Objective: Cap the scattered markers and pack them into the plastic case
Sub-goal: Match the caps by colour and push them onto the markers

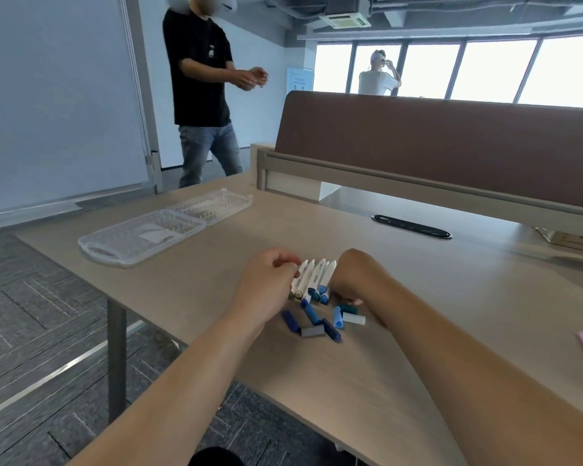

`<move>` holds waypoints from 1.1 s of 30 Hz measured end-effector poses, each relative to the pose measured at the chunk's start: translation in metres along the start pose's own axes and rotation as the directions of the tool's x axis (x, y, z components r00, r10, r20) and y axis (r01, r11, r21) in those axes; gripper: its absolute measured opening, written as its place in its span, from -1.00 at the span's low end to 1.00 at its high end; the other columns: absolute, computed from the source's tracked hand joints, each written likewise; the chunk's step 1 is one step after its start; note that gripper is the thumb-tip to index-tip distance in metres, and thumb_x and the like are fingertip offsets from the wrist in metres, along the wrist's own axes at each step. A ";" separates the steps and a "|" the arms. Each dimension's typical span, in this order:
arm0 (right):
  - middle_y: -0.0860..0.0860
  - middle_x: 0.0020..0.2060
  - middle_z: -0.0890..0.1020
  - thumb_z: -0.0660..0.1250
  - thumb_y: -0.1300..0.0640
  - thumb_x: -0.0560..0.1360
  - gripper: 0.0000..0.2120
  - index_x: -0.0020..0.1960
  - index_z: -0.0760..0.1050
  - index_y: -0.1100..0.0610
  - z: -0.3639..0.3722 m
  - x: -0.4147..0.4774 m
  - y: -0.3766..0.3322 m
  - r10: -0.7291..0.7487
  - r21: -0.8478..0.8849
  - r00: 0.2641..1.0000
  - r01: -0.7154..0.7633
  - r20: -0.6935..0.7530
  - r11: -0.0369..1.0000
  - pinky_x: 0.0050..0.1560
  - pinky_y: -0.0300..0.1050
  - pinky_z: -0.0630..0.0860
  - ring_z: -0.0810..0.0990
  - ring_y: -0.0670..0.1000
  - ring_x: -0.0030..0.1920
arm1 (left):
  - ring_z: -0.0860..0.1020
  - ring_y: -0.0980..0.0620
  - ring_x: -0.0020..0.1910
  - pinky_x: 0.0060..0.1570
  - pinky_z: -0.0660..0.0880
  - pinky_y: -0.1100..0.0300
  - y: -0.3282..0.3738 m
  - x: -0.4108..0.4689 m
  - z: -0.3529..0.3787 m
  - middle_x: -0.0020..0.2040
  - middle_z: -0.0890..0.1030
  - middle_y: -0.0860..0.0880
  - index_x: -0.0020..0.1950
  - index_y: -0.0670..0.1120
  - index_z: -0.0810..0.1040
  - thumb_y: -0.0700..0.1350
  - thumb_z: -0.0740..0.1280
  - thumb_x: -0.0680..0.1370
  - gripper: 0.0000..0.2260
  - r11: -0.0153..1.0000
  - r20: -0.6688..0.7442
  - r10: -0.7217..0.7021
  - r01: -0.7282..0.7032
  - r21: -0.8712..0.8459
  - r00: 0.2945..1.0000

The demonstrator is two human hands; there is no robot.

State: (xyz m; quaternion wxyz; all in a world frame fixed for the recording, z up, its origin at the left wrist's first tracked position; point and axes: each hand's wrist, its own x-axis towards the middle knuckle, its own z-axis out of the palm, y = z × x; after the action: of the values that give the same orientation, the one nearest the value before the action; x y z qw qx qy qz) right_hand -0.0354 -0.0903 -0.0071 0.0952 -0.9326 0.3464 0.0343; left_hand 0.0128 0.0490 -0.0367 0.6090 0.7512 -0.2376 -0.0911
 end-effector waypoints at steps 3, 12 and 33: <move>0.05 -0.37 0.43 0.27 0.32 0.49 -0.74 -0.35 0.36 0.15 -0.001 0.001 0.000 0.011 0.115 0.999 -0.005 -0.048 0.993 -0.25 -0.13 0.42 0.44 0.03 -0.31 | 0.52 0.09 -0.24 -0.14 0.48 0.15 -0.004 0.001 -0.003 -0.15 0.63 0.05 -0.03 0.05 0.61 -0.18 0.22 0.58 -0.81 1.000 0.001 -0.006 0.006 0.020 1.000; 0.06 -0.47 0.51 0.27 0.26 0.51 -0.73 -0.37 0.44 0.17 -0.005 0.006 -0.008 0.095 0.217 0.995 -0.102 0.039 0.971 -0.13 -0.14 0.50 0.56 0.06 -0.31 | 0.52 0.07 -0.28 -0.20 0.44 0.13 -0.009 0.004 0.001 -0.16 0.66 0.03 -0.09 0.08 0.60 -0.16 0.24 0.56 -0.82 0.999 0.016 -0.026 0.026 0.024 1.000; 0.14 -0.49 0.51 0.25 0.36 0.45 -0.83 -0.32 0.47 0.31 -0.018 -0.022 0.018 -0.009 0.599 0.997 -0.041 0.081 0.799 -0.55 -0.31 0.32 0.41 -0.01 -0.58 | 0.46 0.06 -0.35 -0.35 0.34 0.21 0.008 -0.017 0.001 -0.19 0.66 -0.12 -0.11 -0.08 0.68 -0.03 0.40 0.50 -0.86 0.782 0.287 -0.027 -0.159 0.602 0.958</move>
State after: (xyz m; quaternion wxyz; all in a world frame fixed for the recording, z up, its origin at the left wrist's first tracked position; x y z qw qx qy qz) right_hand -0.0644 -0.0932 0.0103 0.3990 -0.8493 0.3434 -0.0393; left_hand -0.0050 0.0549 -0.0317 0.2916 0.8797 -0.3642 -0.0915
